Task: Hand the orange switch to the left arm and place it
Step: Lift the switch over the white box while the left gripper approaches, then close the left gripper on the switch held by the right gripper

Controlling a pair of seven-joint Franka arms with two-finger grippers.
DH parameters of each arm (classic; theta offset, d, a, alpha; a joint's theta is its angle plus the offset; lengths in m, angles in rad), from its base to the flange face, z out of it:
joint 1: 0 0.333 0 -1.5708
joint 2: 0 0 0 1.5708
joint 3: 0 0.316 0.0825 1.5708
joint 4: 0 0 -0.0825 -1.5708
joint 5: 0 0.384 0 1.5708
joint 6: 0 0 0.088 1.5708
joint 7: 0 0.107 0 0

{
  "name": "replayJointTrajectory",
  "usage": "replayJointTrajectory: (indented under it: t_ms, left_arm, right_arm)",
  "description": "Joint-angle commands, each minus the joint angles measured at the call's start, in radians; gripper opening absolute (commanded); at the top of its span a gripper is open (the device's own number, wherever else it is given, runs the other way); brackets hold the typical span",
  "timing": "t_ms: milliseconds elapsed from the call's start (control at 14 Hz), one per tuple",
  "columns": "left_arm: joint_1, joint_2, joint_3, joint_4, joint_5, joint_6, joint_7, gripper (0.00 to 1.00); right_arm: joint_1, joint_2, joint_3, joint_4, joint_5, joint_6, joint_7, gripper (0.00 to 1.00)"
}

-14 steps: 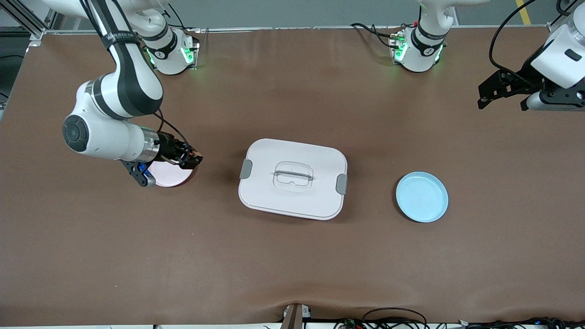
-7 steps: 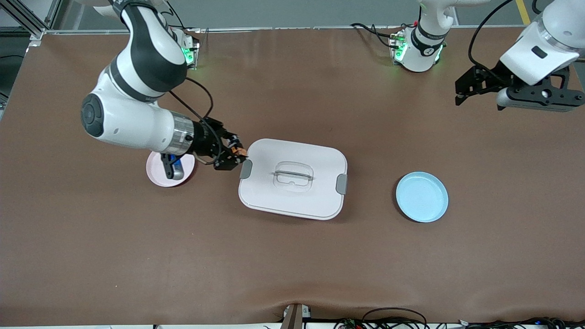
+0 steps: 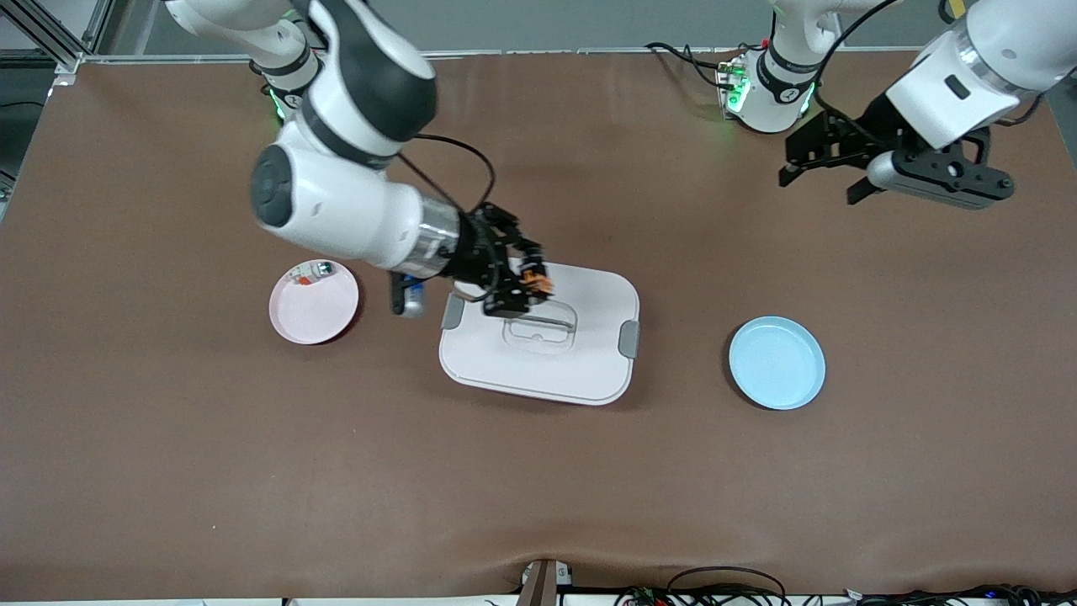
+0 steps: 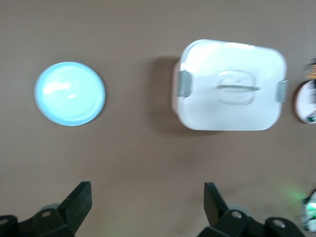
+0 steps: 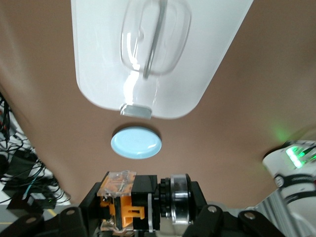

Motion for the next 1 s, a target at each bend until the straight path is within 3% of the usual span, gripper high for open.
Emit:
replayJointTrajectory:
  t_ms: [0, 287, 502, 788, 931]
  left_arm:
    - [-0.004, 0.021, -0.02, 0.014, -0.074, 0.052, -0.06, 1.0]
    - [-0.004, 0.066, -0.022, 0.014, -0.202, 0.123, -0.064, 1.0]
    - [-0.004, 0.118, -0.03, 0.011, -0.231, 0.137, -0.048, 1.0]
    - [-0.019, 0.155, -0.062, 0.013, -0.275, 0.278, -0.044, 1.0]
    - [-0.019, 0.167, -0.066, 0.014, -0.303, 0.287, -0.043, 0.98]
  right_arm:
    - [0.084, 0.099, -0.008, 0.107, 0.016, 0.159, 0.112, 0.0]
    - [0.118, 0.133, -0.005, 0.15, 0.018, 0.248, 0.181, 0.0]
    - [0.123, 0.133, -0.004, 0.179, 0.018, 0.248, 0.251, 0.0]
    - [0.132, 0.132, -0.004, 0.204, 0.018, 0.279, 0.284, 0.0]
    - [0.131, 0.133, -0.002, 0.216, 0.018, 0.28, 0.299, 0.0]
